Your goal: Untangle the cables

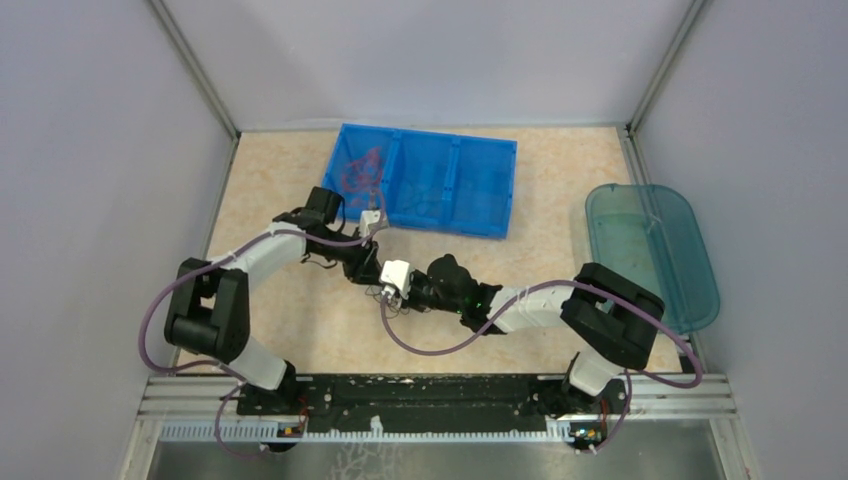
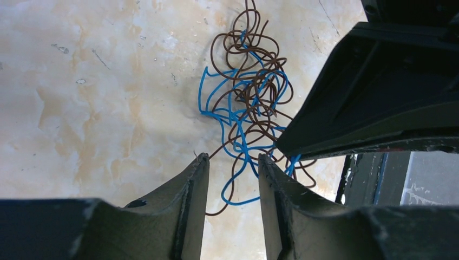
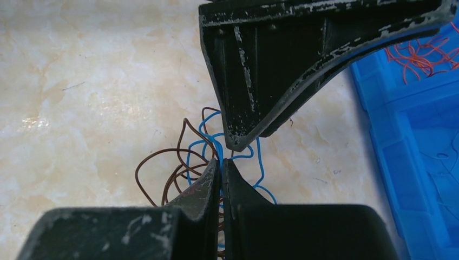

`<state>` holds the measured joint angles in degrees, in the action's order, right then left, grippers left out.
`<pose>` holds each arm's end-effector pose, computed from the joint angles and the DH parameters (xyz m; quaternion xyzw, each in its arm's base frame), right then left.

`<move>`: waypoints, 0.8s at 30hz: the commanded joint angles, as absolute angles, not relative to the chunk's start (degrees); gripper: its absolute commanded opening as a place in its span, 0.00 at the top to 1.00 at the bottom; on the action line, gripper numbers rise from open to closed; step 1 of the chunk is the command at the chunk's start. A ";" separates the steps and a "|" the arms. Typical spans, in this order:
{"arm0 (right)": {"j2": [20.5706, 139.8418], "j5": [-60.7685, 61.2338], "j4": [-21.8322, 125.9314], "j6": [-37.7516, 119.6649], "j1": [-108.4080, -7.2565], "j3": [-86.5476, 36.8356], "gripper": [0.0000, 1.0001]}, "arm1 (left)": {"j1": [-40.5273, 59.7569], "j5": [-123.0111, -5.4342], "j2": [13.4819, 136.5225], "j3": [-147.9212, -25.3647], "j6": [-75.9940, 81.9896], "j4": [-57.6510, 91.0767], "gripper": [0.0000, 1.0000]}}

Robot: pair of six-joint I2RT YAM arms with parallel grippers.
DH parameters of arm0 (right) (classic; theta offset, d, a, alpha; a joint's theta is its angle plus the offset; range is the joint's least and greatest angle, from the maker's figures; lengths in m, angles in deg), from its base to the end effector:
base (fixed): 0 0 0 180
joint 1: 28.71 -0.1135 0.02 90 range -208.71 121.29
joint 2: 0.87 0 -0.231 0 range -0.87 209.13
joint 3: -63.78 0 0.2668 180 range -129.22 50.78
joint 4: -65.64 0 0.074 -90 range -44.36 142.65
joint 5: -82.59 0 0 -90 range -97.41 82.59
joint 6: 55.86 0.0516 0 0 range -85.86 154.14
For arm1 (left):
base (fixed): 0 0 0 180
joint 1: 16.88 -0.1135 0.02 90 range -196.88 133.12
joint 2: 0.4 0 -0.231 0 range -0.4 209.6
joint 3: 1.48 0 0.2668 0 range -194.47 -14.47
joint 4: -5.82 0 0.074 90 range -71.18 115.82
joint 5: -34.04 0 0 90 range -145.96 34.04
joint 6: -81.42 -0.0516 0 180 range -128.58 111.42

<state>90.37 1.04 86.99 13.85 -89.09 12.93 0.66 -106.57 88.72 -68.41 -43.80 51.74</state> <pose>0.1646 0.3049 0.1308 -0.5582 0.5914 0.2548 0.5232 0.2772 -0.1294 0.1447 0.4671 0.7591 -0.3883 0.2341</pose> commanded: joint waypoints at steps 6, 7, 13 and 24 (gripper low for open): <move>88.53 1.97 90.89 15.03 -89.53 13.25 1.00 | 1.13 -106.50 90.86 -70.95 -43.19 48.47 0.86; 88.37 2.07 90.76 15.16 -89.53 13.29 1.00 | 1.13 -105.96 90.31 -71.37 -43.77 49.03 0.91; 87.50 1.95 89.69 16.50 -89.54 13.73 1.00 | 1.22 -101.50 84.51 -73.71 -47.50 52.34 1.00; 81.16 -4.31 86.88 23.10 -89.58 16.77 0.63 | 2.07 -102.15 70.92 -80.08 -48.70 62.95 1.00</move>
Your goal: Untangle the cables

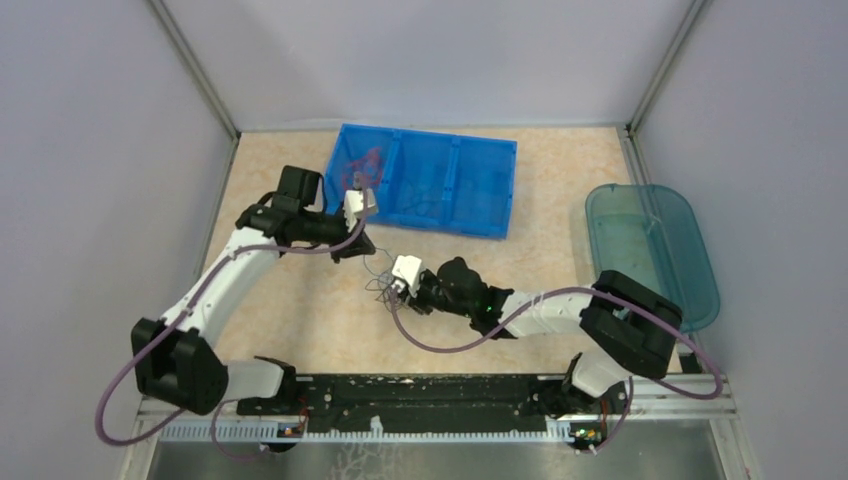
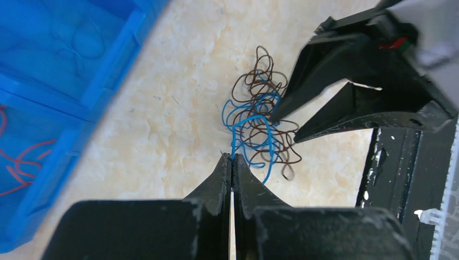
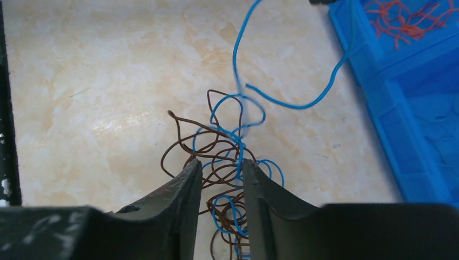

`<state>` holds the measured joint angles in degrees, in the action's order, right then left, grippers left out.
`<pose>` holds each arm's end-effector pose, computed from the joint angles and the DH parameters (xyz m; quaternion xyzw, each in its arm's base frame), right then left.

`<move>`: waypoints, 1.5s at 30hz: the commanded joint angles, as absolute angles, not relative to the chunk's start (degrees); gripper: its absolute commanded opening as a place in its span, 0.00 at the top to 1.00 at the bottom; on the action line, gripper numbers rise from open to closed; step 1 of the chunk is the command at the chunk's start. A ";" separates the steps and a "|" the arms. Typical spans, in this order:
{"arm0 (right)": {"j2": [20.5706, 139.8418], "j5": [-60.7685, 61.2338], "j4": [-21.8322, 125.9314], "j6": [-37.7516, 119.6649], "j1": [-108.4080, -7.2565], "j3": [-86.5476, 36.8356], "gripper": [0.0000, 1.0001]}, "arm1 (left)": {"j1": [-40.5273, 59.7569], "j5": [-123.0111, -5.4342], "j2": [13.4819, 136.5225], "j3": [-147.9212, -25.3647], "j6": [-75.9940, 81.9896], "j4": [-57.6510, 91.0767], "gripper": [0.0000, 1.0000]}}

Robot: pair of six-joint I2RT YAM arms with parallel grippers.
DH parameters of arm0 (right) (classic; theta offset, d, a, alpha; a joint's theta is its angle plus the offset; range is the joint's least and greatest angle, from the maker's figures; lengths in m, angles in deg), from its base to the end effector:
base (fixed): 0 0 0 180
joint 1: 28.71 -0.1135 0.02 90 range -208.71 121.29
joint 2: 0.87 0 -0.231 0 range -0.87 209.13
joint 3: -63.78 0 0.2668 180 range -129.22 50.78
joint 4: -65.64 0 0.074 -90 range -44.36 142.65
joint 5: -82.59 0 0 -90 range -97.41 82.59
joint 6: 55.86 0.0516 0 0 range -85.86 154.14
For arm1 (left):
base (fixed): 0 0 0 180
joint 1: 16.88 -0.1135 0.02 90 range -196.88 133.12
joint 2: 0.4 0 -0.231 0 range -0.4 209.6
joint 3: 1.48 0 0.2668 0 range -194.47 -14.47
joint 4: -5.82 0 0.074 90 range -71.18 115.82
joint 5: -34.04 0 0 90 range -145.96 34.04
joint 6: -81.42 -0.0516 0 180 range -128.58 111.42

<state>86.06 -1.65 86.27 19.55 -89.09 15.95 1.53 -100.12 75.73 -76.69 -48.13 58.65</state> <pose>0.1604 0.2925 0.1362 -0.5165 0.6252 0.2647 0.5219 0.2705 -0.1279 0.2440 0.5290 0.7138 -0.2983 0.3489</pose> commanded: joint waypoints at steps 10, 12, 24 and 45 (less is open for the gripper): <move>62.91 -1.76 86.28 36.03 -83.91 16.88 0.28 | 4.29 -105.05 62.94 -87.59 -42.11 65.71 1.00; 64.57 0.76 86.32 37.14 -83.71 13.01 0.27 | 4.55 -106.33 62.35 -89.17 -40.64 65.60 1.00; 78.60 11.91 98.79 46.57 -84.16 3.49 0.13 | 4.82 -110.76 62.46 -98.27 -30.58 59.63 1.00; 81.16 3.39 109.80 48.99 -82.79 13.41 0.15 | 4.75 -111.37 64.54 -113.38 -25.36 57.17 1.00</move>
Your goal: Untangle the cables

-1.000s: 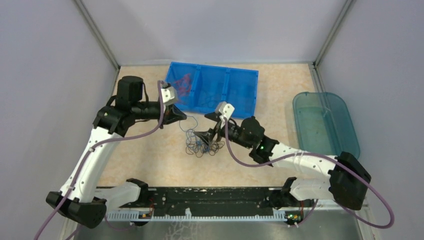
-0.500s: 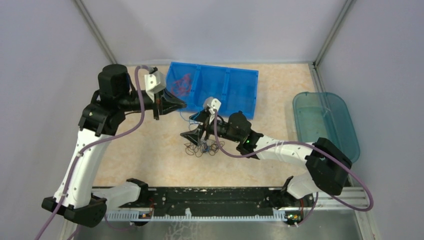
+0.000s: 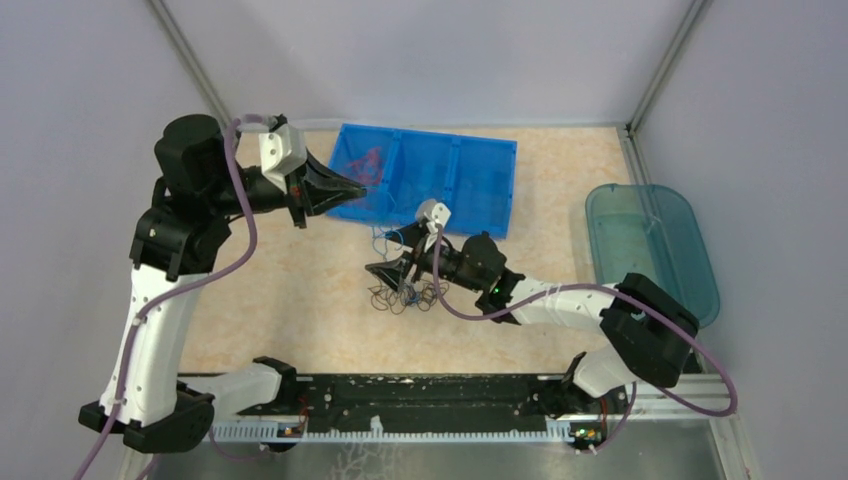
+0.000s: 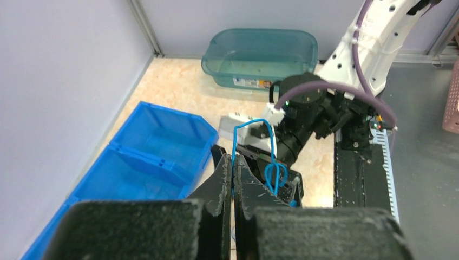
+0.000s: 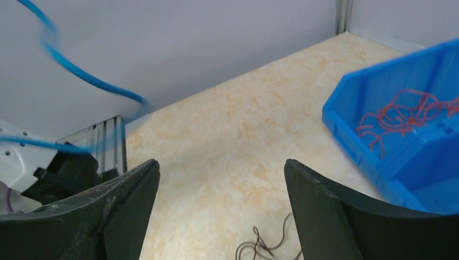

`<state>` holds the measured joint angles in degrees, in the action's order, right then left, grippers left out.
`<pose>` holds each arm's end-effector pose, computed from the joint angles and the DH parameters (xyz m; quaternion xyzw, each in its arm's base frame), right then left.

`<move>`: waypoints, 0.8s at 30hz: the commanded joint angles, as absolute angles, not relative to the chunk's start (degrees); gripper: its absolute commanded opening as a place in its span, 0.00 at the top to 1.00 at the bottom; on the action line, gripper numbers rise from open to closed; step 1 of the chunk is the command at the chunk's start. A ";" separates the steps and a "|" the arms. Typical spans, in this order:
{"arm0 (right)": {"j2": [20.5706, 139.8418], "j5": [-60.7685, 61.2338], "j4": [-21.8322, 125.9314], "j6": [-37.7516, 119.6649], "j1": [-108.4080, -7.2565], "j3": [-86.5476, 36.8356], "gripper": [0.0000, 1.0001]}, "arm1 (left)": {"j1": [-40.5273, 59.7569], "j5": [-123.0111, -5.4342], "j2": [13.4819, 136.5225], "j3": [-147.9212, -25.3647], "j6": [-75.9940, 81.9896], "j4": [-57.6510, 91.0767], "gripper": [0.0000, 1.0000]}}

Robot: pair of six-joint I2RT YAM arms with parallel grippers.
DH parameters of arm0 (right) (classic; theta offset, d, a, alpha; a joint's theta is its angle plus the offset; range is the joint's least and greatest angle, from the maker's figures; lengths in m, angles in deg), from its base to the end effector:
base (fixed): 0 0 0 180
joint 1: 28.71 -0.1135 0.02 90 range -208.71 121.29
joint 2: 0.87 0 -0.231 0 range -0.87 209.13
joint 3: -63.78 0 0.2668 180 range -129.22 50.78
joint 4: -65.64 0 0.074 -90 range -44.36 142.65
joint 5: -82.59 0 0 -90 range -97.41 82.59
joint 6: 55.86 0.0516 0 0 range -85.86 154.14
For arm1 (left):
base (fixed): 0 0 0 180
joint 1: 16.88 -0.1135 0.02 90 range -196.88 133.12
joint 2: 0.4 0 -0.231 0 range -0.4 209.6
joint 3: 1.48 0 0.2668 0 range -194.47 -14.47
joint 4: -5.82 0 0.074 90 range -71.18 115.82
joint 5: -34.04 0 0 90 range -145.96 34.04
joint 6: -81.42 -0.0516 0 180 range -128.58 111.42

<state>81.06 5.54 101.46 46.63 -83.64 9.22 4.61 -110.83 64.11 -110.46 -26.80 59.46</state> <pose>0.1902 0.2910 0.2378 -0.3145 0.5740 0.4789 0.5851 0.1831 -0.1174 0.4924 0.5105 0.5341 -0.3671 0.5652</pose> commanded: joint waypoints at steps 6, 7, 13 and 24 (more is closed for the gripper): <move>79.03 0.36 112.14 49.74 -81.38 20.55 0.21 | 4.80 -110.96 65.23 -115.01 -24.28 55.43 1.00; 78.51 0.00 112.08 49.66 -81.30 21.41 0.21 | 4.82 -111.06 65.32 -114.95 -24.05 55.21 1.00; 74.82 -2.72 109.25 48.21 -80.26 25.54 0.22 | 4.82 -110.71 65.56 -111.65 -23.06 51.52 1.00; 61.59 -26.59 76.42 50.68 -76.57 18.68 0.01 | 5.21 -96.56 76.60 -102.56 -25.43 37.21 1.00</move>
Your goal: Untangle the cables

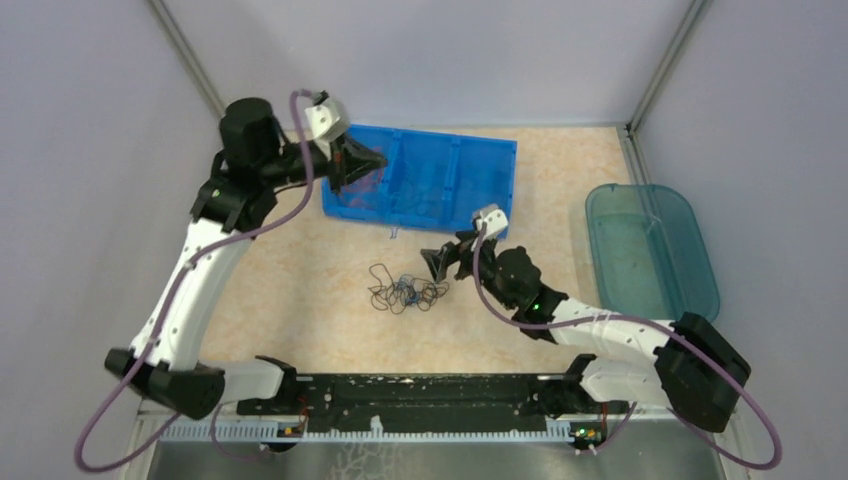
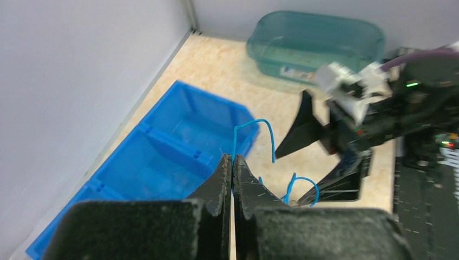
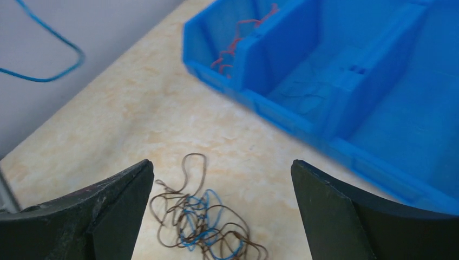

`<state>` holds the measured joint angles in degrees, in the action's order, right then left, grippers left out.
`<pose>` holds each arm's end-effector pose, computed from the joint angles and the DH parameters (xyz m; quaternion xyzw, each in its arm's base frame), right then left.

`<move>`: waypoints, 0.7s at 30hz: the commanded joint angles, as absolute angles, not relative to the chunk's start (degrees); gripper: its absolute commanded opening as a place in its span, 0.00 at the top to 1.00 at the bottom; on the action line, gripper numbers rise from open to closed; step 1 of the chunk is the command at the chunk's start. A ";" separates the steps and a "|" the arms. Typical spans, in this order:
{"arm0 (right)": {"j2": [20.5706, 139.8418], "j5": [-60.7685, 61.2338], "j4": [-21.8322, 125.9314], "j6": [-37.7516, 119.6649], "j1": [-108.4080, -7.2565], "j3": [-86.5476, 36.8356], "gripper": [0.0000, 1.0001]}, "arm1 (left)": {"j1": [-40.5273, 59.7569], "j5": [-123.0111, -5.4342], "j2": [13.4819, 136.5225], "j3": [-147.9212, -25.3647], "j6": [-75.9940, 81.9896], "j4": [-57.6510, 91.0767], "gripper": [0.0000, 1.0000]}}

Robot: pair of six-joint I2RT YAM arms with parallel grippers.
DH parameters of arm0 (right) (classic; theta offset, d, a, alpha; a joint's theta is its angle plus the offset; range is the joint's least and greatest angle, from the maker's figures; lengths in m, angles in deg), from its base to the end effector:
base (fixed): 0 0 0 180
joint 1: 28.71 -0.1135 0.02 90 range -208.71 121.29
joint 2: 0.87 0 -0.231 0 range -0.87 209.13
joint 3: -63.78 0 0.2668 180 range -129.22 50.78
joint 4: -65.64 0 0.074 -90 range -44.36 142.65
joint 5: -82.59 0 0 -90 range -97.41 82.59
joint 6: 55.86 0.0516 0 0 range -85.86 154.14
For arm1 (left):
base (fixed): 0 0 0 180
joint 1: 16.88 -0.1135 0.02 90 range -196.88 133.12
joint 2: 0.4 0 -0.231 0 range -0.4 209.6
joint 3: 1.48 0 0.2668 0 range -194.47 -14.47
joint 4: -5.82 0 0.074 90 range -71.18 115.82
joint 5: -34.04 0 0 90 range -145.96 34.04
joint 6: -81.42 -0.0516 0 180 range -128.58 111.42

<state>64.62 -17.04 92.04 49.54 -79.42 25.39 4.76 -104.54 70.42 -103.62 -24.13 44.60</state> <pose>0.1881 0.2163 0.2006 -0.1588 0.6934 0.3319 0.6195 0.2453 -0.1389 0.4563 0.4756 0.5628 -0.3407 0.5839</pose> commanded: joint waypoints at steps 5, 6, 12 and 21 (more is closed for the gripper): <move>59.35 -26.38 74.76 48.11 -75.58 19.30 0.01 | 5.65 -91.35 89.03 -106.82 -28.22 32.69 1.00; 58.61 -26.54 75.69 48.04 -75.55 20.33 0.01 | 5.81 -90.09 91.45 -107.60 -29.25 31.64 1.00; 54.59 -27.26 75.15 48.55 -75.48 21.48 0.02 | 6.23 -79.52 105.20 -112.98 -33.84 27.94 0.96; 55.18 -27.14 67.54 50.11 -74.54 18.10 0.02 | 6.76 -75.43 109.76 -122.66 -35.10 36.56 0.05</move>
